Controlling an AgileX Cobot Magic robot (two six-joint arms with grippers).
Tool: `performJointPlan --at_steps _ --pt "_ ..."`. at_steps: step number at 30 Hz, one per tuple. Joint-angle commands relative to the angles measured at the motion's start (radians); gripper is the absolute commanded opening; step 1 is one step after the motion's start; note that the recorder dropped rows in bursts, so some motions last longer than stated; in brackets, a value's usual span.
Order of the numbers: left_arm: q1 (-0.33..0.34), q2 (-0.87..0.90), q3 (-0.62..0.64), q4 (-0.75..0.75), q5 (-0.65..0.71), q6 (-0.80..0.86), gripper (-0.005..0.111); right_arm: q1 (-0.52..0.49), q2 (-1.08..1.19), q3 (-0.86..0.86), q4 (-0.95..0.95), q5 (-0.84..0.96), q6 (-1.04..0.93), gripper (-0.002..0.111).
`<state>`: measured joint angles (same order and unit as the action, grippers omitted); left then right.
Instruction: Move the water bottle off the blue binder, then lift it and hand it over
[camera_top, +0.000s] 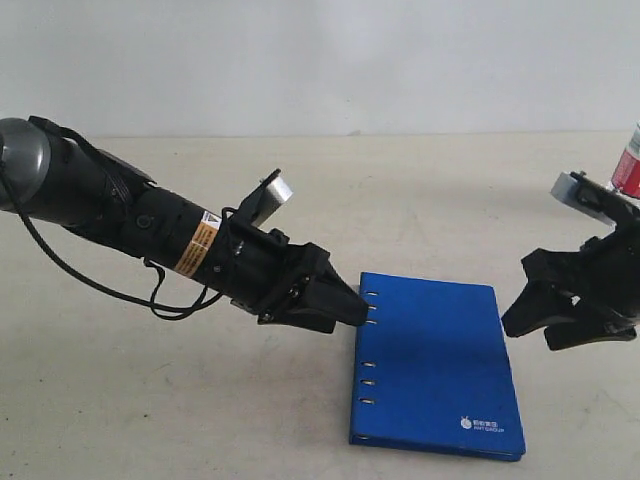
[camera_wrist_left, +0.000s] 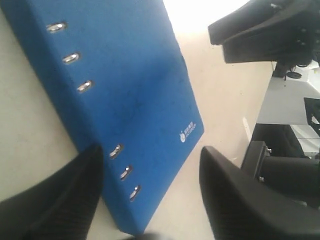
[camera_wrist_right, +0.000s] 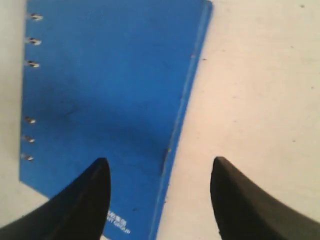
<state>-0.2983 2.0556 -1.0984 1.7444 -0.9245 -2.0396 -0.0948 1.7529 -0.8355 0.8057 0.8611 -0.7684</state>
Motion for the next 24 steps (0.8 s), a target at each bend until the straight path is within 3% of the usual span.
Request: performJointPlan --at_steps 1,9,15,18,24 --pt "-0.002 -0.008 0.007 0.000 0.014 -0.006 0.054 -0.006 0.065 -0.001 0.049 -0.017 -0.039 0.052" --pt "-0.002 -0.008 0.007 0.000 0.016 -0.006 0.054 -0.006 0.197 -0.001 0.306 0.110 -0.277 0.052" --pt "-0.002 -0.008 0.007 0.000 0.014 -0.011 0.054 -0.006 0.252 -0.001 0.383 0.187 -0.351 0.052" --pt "-0.002 -0.008 0.007 0.000 0.014 -0.011 0.054 -0.006 0.254 -0.001 0.484 0.360 -0.480 0.052" --pt "-0.002 -0.008 0.007 0.000 0.010 -0.011 0.054 -0.001 0.235 -0.001 0.534 0.360 -0.544 0.052"
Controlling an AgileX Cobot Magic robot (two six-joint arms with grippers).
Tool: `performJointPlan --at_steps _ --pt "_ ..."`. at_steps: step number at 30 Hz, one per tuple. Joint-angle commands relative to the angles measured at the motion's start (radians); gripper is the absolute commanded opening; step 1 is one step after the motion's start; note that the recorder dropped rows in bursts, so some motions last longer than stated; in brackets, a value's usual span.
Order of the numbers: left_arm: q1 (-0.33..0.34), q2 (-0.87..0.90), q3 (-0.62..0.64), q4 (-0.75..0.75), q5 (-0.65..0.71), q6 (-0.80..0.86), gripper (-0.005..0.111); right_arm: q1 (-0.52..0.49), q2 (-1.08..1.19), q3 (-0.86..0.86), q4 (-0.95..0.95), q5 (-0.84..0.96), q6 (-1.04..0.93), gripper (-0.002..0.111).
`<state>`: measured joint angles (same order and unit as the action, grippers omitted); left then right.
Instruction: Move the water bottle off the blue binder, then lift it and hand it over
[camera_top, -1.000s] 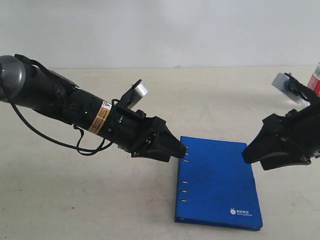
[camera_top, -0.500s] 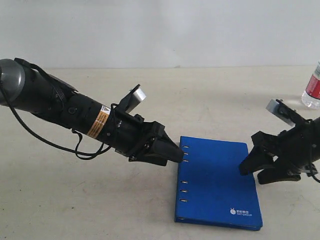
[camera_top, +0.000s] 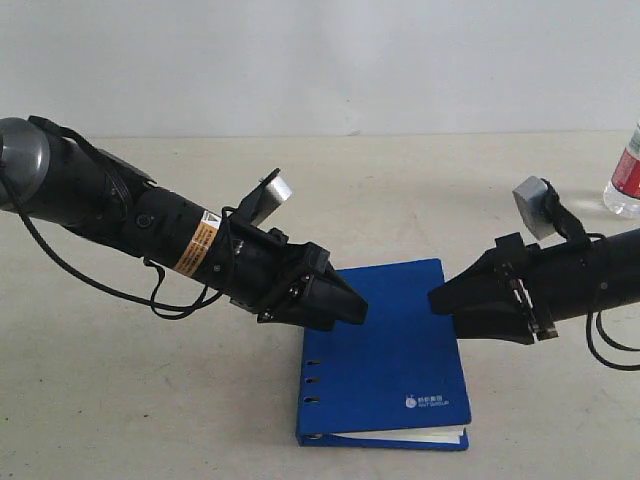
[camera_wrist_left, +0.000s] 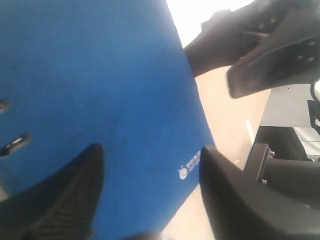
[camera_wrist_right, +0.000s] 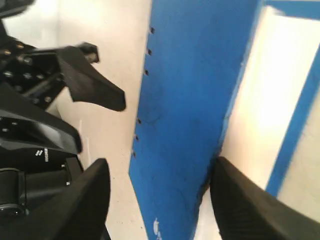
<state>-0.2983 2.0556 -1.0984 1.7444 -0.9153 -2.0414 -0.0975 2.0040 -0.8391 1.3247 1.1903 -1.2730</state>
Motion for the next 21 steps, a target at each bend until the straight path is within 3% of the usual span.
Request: performJointPlan --at_steps 1,17,21 --pt "-0.002 -0.008 0.007 0.000 0.001 -0.009 0.054 0.001 -0.016 0.002 0.013 0.031 -0.037 0.052" --pt "-0.002 -0.008 0.007 0.000 -0.008 -0.009 0.054 0.157 -0.016 0.002 0.018 0.031 -0.074 0.052" --pt "-0.002 -0.008 0.007 0.000 -0.008 -0.009 0.054 0.177 -0.016 0.002 0.061 -0.071 -0.074 0.052"
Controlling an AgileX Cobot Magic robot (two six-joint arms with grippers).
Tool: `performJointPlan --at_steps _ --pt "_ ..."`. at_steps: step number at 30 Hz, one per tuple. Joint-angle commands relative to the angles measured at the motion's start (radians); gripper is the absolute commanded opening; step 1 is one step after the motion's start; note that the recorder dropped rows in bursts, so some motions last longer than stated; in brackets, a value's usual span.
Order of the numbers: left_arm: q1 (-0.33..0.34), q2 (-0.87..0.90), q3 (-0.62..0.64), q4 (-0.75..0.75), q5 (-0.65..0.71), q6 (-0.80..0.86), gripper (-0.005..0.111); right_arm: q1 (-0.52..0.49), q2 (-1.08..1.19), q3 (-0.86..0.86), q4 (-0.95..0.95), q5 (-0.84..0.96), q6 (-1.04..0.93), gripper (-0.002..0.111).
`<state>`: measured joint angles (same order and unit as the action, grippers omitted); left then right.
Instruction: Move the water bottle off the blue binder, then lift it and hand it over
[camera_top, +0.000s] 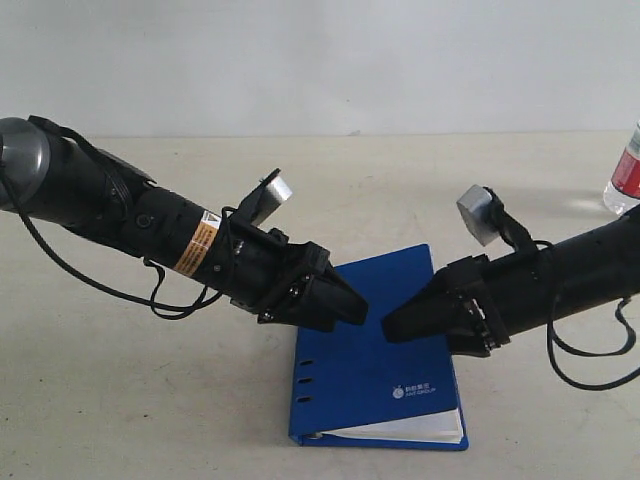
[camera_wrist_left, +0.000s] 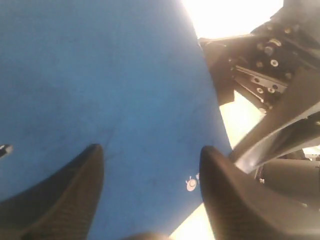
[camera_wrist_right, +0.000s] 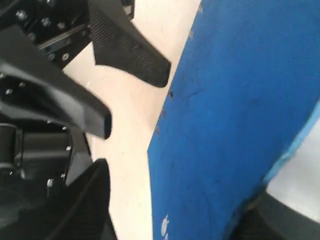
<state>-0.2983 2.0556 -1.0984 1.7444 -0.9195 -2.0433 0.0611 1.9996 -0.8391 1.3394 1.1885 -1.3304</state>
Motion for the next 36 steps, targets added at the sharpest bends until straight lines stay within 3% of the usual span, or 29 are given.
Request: performJointPlan --at_steps 1,3,7,12,16,20,24,26,28,31,36 --pt "0.000 -0.008 0.007 0.000 -0.002 -0.007 0.054 0.018 -0.012 0.002 0.054 -0.079 -0.018 0.049" --pt "0.014 -0.008 0.007 0.000 0.006 -0.007 0.054 0.018 -0.012 0.002 0.064 -0.090 -0.018 0.037" --pt "0.072 -0.008 0.007 -0.060 0.067 -0.007 0.054 0.018 -0.012 0.002 0.064 -0.090 -0.035 0.000" --pt "0.190 -0.008 0.007 -0.050 0.080 -0.007 0.054 0.018 -0.012 0.002 0.064 -0.090 -0.067 0.000" --pt "0.195 -0.006 0.045 -0.053 0.101 0.047 0.054 0.018 -0.012 -0.001 0.075 0.033 -0.121 0.000" --pt "0.197 -0.004 0.066 -0.125 0.165 0.062 0.054 0.018 -0.037 -0.001 0.068 0.033 -0.170 0.000" --pt "0.195 0.064 0.068 -0.290 0.051 0.140 0.060 0.018 -0.092 -0.001 0.068 0.033 -0.170 0.000" --pt "0.195 0.132 0.068 -0.375 -0.065 0.158 0.061 0.018 -0.120 -0.001 0.068 0.033 -0.170 0.000" --pt "0.195 0.185 0.068 -0.487 -0.298 0.233 0.061 0.018 -0.134 -0.001 0.054 0.033 -0.170 0.000" --pt "0.193 0.208 0.068 -0.534 -0.302 0.246 0.060 0.018 -0.134 -0.001 0.027 0.033 -0.170 0.000" --pt "0.193 0.208 0.068 -0.472 -0.302 0.262 0.060 0.018 -0.134 -0.001 0.020 0.030 -0.170 0.000"
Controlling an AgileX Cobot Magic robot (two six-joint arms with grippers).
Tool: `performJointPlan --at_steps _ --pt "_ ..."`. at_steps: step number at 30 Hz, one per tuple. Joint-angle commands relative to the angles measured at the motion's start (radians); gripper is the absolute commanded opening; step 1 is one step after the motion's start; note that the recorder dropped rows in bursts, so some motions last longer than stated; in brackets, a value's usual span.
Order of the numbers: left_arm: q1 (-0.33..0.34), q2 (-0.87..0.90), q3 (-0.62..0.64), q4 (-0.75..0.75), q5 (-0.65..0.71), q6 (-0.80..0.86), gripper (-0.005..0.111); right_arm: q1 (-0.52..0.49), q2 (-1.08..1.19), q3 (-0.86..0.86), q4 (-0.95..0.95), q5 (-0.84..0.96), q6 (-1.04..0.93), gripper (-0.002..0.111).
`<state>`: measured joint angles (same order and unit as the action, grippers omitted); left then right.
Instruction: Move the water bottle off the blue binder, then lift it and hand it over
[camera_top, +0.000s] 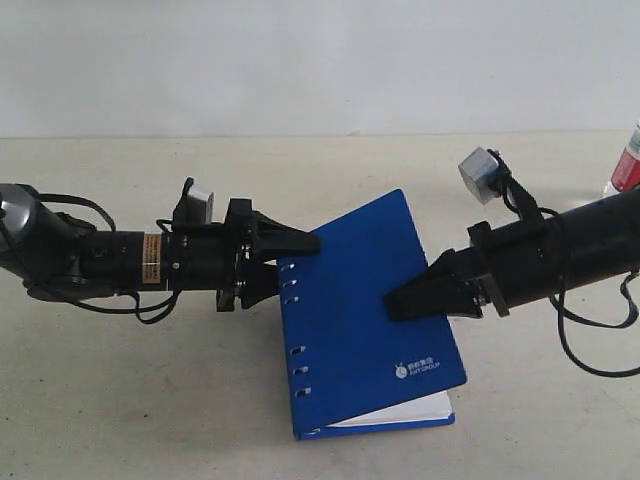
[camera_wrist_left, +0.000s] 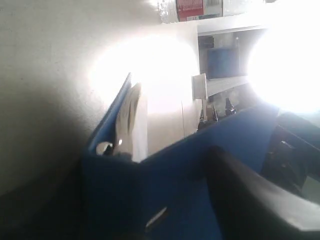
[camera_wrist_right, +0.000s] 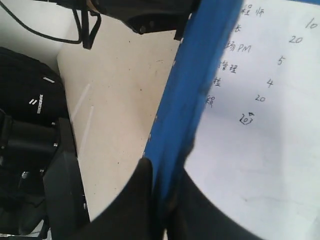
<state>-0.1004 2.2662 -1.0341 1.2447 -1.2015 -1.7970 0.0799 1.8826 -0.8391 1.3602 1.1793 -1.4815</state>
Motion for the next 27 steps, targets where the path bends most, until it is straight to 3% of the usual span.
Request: performJointPlan --at_steps 1,8,16,22,24,27 --pt "-0.005 -0.006 0.003 0.039 -0.020 0.011 0.060 0.000 -0.018 -0.001 0.000 -0.014 -0.017 0.000" --pt "-0.011 -0.029 0.003 0.082 -0.020 0.009 0.060 0.000 -0.018 -0.001 0.060 -0.363 0.069 0.000" --pt "-0.117 -0.029 0.003 0.068 -0.020 0.046 0.060 0.002 0.024 -0.001 0.094 -0.383 0.111 0.000" --pt "-0.176 -0.029 -0.009 -0.051 -0.020 0.083 0.058 0.038 0.074 -0.001 0.097 -0.355 0.118 0.000" --pt "-0.176 -0.029 -0.016 -0.056 -0.020 0.086 0.046 0.051 0.074 -0.001 0.097 -0.357 0.103 0.000" --pt "-0.172 -0.029 -0.016 -0.056 -0.020 0.096 0.004 0.056 0.072 -0.001 0.099 -0.357 0.100 0.000"
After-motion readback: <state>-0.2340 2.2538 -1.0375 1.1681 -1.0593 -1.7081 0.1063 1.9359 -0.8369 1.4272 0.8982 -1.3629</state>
